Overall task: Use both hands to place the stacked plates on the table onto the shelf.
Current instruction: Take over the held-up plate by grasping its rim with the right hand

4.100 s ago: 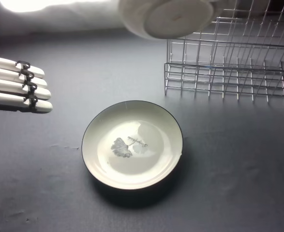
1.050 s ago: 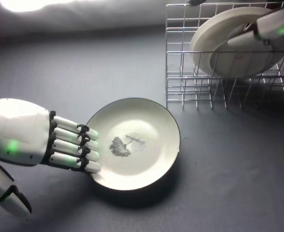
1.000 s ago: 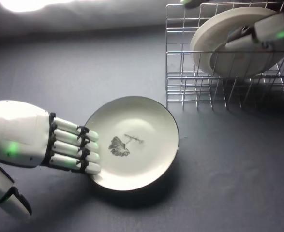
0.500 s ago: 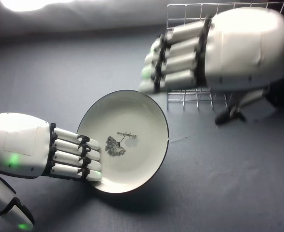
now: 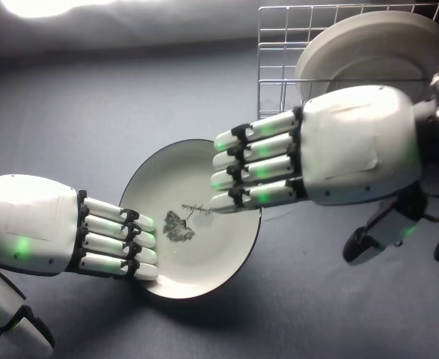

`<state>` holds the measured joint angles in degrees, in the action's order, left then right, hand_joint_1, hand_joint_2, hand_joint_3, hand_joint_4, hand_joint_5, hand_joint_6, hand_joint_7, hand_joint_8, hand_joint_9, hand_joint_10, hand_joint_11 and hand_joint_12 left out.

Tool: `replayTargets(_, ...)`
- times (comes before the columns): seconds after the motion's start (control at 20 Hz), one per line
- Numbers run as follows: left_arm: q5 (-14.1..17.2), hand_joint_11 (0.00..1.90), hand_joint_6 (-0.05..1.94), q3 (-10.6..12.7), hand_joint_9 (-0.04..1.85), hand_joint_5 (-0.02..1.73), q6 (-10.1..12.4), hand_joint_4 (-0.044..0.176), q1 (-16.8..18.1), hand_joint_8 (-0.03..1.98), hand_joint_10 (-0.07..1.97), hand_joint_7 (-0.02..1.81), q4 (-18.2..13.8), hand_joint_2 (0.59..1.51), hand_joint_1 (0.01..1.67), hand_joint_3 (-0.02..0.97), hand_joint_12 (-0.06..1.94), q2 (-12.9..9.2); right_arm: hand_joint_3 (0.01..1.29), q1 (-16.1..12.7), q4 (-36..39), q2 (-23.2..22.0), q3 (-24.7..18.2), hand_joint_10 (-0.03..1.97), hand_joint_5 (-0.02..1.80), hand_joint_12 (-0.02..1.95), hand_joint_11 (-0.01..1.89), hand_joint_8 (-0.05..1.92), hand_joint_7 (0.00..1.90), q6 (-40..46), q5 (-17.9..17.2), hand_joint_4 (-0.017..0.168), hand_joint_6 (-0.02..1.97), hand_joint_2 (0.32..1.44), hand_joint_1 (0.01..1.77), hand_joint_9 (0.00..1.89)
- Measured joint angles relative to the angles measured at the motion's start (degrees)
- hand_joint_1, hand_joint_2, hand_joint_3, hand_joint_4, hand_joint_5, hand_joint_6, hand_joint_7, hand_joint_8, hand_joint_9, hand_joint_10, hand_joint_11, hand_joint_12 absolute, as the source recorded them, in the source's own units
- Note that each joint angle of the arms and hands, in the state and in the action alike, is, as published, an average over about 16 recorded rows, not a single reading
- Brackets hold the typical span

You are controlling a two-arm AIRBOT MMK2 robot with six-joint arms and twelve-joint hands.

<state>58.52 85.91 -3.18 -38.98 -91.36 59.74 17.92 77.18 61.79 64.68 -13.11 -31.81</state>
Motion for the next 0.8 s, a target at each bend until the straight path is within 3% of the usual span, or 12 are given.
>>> replayTargets(0.45, 0.13, 0.02, -0.03, 0.12, 0.01, -0.01, -0.02, -0.012, 0.00, 0.00, -0.01, 0.01, 0.38, 1.121, 0.01, 0.003, -0.02, 0.05, 0.01, 1.62, 0.30, 8.34, 7.31, 0.02, 0.02, 0.01, 0.01, 0.01, 0.02, -1.44, 1.89, 0.004, 0.01, 0.79, 0.88, 0.02)
replayTargets(0.8, 0.25, 0.02, -0.03, 0.22, 0.01, -0.01, -0.02, -0.012, 0.00, 0.00, -0.01, 0.01, 0.56, 1.121, 0.01, 0.003, -0.02, 0.09, 0.01, 1.67, -0.53, 14.30, 12.14, 0.02, 0.02, 0.01, 0.01, 0.01, 0.02, -3.12, 2.89, 0.004, 0.01, 0.81, 0.95, 0.02)
